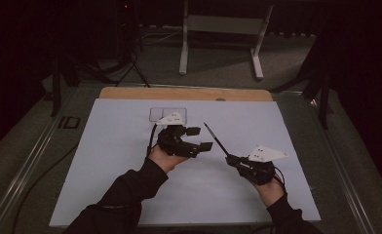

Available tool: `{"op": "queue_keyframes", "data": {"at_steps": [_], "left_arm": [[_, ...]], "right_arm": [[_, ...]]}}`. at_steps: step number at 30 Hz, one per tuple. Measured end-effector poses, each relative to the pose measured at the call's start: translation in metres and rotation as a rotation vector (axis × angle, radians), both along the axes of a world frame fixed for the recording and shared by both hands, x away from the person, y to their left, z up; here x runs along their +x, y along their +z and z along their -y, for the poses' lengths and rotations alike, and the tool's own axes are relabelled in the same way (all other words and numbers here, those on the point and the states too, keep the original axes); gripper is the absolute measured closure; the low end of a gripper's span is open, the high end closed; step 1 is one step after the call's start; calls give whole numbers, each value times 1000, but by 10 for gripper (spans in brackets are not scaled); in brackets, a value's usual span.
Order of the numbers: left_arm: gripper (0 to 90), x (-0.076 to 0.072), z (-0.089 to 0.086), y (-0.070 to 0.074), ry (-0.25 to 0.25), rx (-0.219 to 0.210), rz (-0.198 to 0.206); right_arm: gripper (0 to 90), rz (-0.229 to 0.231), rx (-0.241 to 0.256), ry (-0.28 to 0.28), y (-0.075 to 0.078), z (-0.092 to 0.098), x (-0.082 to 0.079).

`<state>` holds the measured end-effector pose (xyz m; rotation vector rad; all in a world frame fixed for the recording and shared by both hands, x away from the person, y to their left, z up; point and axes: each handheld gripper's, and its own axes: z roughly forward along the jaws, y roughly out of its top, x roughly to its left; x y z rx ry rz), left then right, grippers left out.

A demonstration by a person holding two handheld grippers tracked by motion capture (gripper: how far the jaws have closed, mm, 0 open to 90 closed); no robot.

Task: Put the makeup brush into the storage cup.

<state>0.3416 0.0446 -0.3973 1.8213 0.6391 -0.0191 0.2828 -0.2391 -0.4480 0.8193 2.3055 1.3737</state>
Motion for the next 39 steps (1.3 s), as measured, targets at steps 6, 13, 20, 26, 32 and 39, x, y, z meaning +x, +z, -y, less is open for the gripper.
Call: {"op": "queue_keyframes", "data": {"at_steps": [6, 13, 20, 26, 32, 39], "left_arm": [[450, 8, 6, -11, 33, -59, -61], [628, 10, 11, -18, 49, -118, -55], [716, 5, 9, -20, 93, -156, 27], [770, 8, 8, -24, 55, -245, -30], [846, 14, 6, -25, -11, -331, -181], [850, 13, 7, -22, -20, -321, -163]], "right_arm": [[837, -1, -7, 5, -1, 0, 1], [837, -8, -9, 9, -2, -1, 0], [837, -6, -7, 13, -2, -1, 1], [837, -12, -5, 18, -3, -1, 1], [837, -16, -12, 19, -3, -2, 1], [835, -18, -10, 27, -3, -2, 1]]}}
